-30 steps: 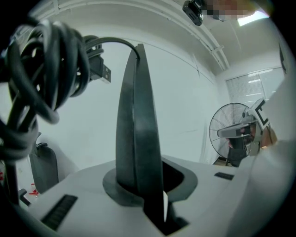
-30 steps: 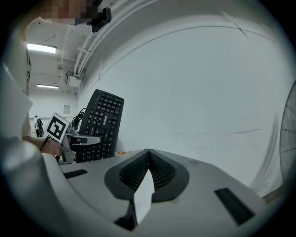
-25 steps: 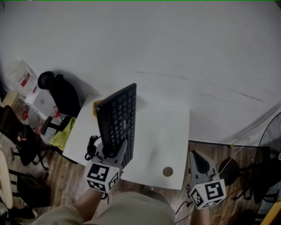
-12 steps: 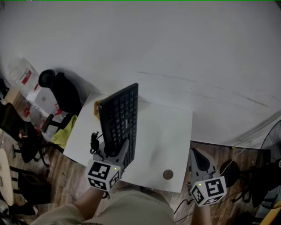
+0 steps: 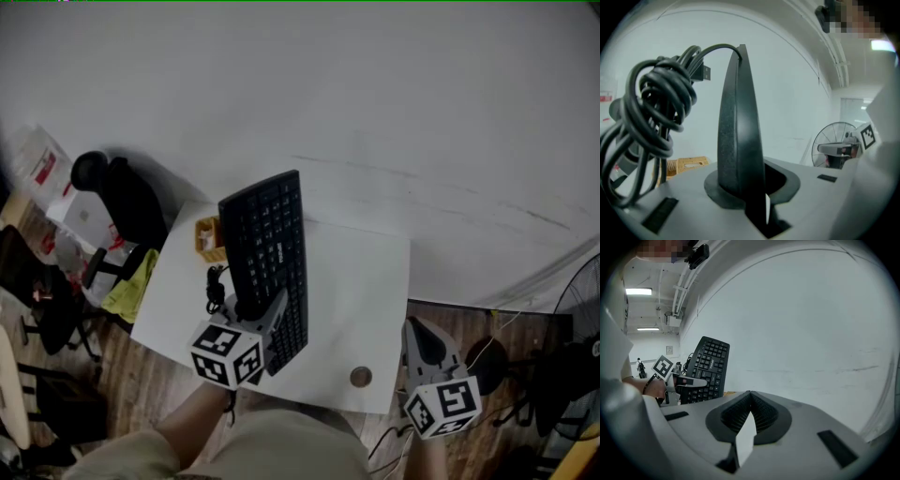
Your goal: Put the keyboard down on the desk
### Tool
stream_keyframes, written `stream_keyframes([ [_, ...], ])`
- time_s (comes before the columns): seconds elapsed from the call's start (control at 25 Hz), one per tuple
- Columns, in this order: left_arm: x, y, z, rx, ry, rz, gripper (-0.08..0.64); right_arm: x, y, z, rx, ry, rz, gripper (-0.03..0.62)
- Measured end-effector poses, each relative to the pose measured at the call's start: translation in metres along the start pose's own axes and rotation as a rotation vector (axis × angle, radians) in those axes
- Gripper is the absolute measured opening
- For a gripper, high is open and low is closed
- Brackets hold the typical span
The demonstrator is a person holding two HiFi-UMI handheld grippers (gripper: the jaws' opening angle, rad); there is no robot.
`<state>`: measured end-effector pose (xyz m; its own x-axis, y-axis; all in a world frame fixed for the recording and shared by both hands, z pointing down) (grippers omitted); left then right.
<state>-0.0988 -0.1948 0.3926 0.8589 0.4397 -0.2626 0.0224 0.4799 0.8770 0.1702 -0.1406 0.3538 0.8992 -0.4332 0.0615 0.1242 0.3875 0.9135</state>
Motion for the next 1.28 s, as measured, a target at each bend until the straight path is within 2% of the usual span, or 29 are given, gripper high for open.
stream_keyframes([
  [0.12, -0.008, 0.004, 0.023, -0.001, 0.048, -0.122, 0.087, 0.002, 0.001, 0.008, -0.013, 0.012, 0.009, 0.025],
  [0.36, -0.01, 0.019, 0.076, -0.016, 0.137, -0.294, 0.087, 0.015, 0.007, 0.022, -0.052, 0.054, 0.028, 0.025],
  [0.6, -0.014, 0.055, 0.138, -0.06, 0.195, -0.594, 0.087, 0.035, 0.019, 0.035, -0.089, 0.104, 0.063, 0.025],
  [0.72, -0.013, 0.08, 0.171, -0.109, 0.203, -0.714, 0.087, 0.043, 0.025, 0.046, -0.112, 0.12, 0.061, 0.025],
  [0.88, -0.009, 0.107, 0.203, -0.156, 0.198, -0.785, 0.087, 0.052, 0.035, 0.061, -0.137, 0.124, 0.07, 0.025],
  [1.28, -0.025, 0.142, 0.267, -0.131, 0.177, -0.993, 0.087, 0.072, 0.063, 0.092, -0.186, 0.125, 0.102, 0.025],
])
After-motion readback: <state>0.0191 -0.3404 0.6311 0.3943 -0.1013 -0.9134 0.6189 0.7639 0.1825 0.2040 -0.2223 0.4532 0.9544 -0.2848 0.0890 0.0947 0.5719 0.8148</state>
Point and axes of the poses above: the fingertips, and each gripper's own axes: z forward along the fingers, x to its right, y out of its underside, the point moved 5 cm from there along -z, backward along the fingers, and after that the axes turned 6 degrees about -x, right-handed, at the moved point
